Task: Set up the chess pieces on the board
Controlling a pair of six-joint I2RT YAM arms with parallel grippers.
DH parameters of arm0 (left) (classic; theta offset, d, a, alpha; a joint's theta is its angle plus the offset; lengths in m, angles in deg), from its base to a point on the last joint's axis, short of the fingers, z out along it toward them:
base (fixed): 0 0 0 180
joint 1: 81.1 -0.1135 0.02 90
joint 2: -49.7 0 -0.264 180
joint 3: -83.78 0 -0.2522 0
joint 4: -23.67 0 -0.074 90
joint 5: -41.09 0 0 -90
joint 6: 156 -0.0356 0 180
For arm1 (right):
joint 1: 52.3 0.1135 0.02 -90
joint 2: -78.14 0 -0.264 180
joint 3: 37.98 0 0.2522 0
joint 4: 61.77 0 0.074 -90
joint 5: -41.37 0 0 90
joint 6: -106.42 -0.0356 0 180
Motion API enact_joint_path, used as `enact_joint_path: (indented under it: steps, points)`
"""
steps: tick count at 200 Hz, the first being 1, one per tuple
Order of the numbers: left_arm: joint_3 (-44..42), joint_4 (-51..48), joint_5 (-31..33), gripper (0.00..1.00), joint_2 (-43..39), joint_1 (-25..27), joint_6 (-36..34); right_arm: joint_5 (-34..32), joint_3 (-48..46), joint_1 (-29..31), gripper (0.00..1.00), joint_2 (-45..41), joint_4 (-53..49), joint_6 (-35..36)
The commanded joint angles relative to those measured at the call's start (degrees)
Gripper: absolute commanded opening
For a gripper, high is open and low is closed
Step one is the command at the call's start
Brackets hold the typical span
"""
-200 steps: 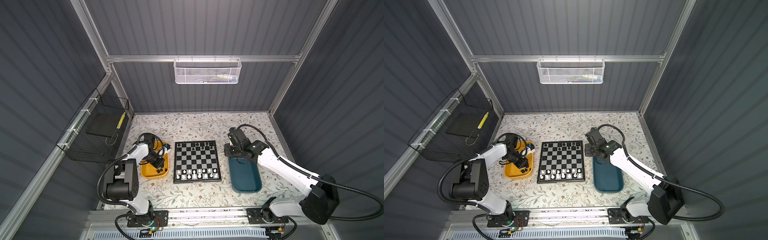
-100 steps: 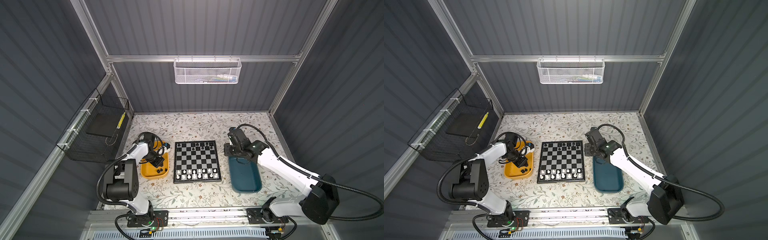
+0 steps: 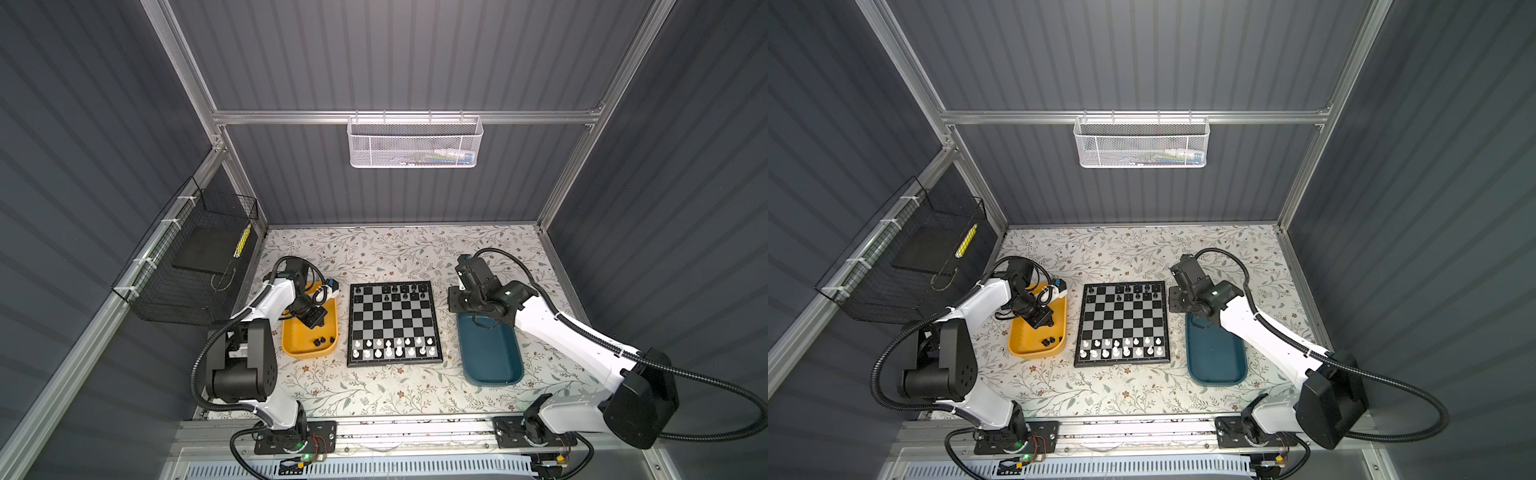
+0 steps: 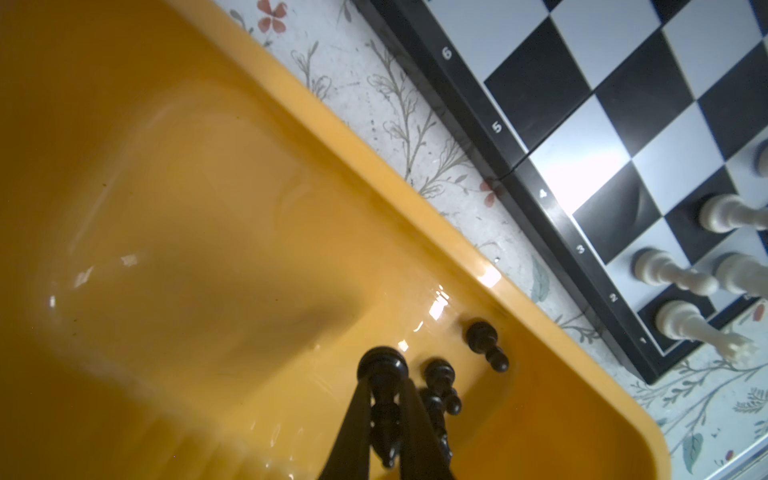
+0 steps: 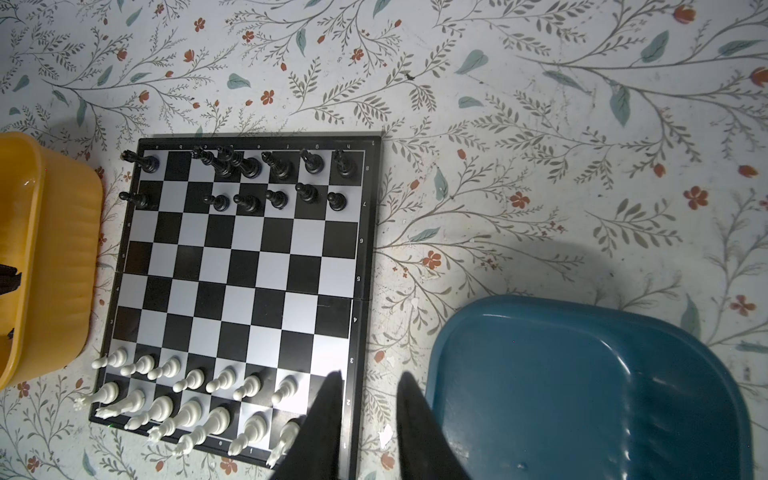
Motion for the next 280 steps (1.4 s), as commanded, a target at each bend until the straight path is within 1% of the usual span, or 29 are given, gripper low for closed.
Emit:
enact_joint_path:
  steps: [1, 60, 70, 111, 149, 153, 178, 280]
  points:
    - [3.23, -4.57, 0.39, 0.14, 0.56, 0.39, -2.19, 0.21, -0.94, -0.21, 0.27, 0.16, 0.76, 0.13]
    - [8.96, -8.60, 0.67, 0.14, 2.25, 0.39, -3.16, 0.50, -1.98, -0.20, 0.26, -0.40, 1.64, -0.23]
    - [10.14, -11.01, 0.64, 0.14, 2.64, 0.47, -3.19, 0.47, -2.25, -0.20, 0.26, -0.38, 1.80, -0.24]
    - [14.41, -14.54, 1.61, 0.15, 3.99, 1.42, -3.42, 0.72, -2.52, -0.17, 0.26, -0.60, 2.12, -0.26]
    - [17.42, -16.24, 2.73, 0.15, 4.62, 3.81, -3.09, 0.74, -2.93, -0.19, 0.26, -1.11, 2.31, -0.19]
    - [19.66, -16.40, 2.88, 0.15, 4.78, 4.15, -3.01, 0.72, -2.96, -0.19, 0.26, -1.14, 2.37, -0.27]
    - [23.45, -17.61, 3.39, 0.15, 6.01, 6.06, -2.81, 0.67, -3.52, -0.17, 0.26, -1.63, 2.48, -0.52]
    - [37.62, -20.35, 2.10, 0.16, 14.92, 12.00, -1.87, -0.21, -5.31, -0.22, 0.26, -3.65, 2.20, -1.12]
